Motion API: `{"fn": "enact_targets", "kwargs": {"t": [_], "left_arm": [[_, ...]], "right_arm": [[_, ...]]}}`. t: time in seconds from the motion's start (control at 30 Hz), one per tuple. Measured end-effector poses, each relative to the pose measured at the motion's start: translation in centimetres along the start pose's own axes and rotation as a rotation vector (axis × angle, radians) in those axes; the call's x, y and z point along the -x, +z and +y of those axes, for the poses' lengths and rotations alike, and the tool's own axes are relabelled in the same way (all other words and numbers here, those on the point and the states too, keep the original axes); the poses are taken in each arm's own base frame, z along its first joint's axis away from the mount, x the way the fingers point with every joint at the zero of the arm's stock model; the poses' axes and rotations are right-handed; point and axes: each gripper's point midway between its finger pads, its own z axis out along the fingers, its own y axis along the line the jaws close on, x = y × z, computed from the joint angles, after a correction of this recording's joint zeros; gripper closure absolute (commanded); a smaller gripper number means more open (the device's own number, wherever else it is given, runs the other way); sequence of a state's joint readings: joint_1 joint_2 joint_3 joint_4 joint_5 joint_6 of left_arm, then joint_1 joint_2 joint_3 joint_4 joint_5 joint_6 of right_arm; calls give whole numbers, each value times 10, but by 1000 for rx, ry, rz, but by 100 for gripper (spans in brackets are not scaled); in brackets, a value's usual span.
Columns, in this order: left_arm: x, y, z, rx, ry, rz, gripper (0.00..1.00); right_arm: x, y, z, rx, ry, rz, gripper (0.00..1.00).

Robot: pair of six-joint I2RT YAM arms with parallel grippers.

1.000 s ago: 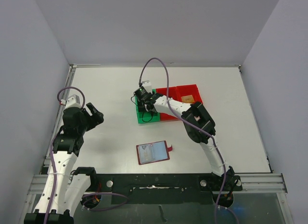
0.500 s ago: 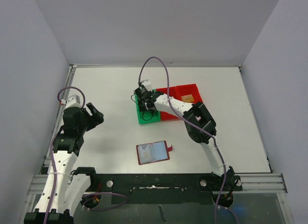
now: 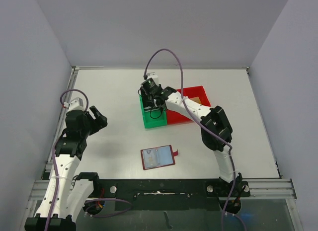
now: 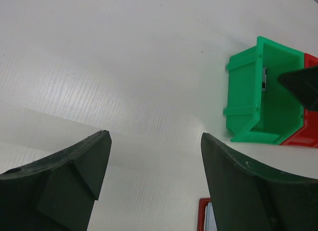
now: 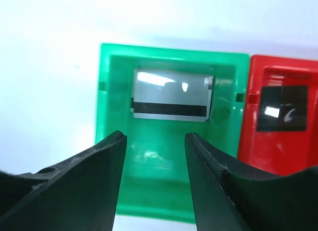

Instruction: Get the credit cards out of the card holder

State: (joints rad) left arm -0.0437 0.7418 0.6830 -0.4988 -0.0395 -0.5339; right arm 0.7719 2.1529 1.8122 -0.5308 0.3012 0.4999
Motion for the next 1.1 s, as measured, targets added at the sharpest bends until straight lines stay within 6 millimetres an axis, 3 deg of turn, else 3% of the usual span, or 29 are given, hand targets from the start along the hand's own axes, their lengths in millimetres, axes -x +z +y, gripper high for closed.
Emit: {"fn": "enact_targets", "kwargs": {"t": [0.17, 0.27, 0.37, 0.5, 0.63, 0.8, 0.87, 1.1], "left_arm": [[-2, 2, 1, 6, 0, 10, 27], [-2, 2, 1, 6, 1, 13, 27], [-6, 5, 1, 7, 1, 32, 27], [-13, 12, 3, 19, 2, 70, 27], [-14, 13, 4, 23, 2, 75, 27], [-13, 12, 4, 22, 1, 68, 27], [-11, 10, 3, 18, 1, 58, 27], [-11, 10, 3, 18, 1, 57, 27]], "right_arm": [[46, -58, 4, 64, 23, -127, 45], [49, -96, -5, 91, 40, -184, 42], [22, -127, -22, 110, 67, -196, 39], [-26, -147, -37, 157, 135, -174, 38], [-77, -150, -39, 210, 215, -115, 39], [-144, -144, -27, 248, 248, 21, 49], [-158, -145, -19, 261, 245, 62, 50], [-179, -141, 20, 284, 174, 139, 51]]}}
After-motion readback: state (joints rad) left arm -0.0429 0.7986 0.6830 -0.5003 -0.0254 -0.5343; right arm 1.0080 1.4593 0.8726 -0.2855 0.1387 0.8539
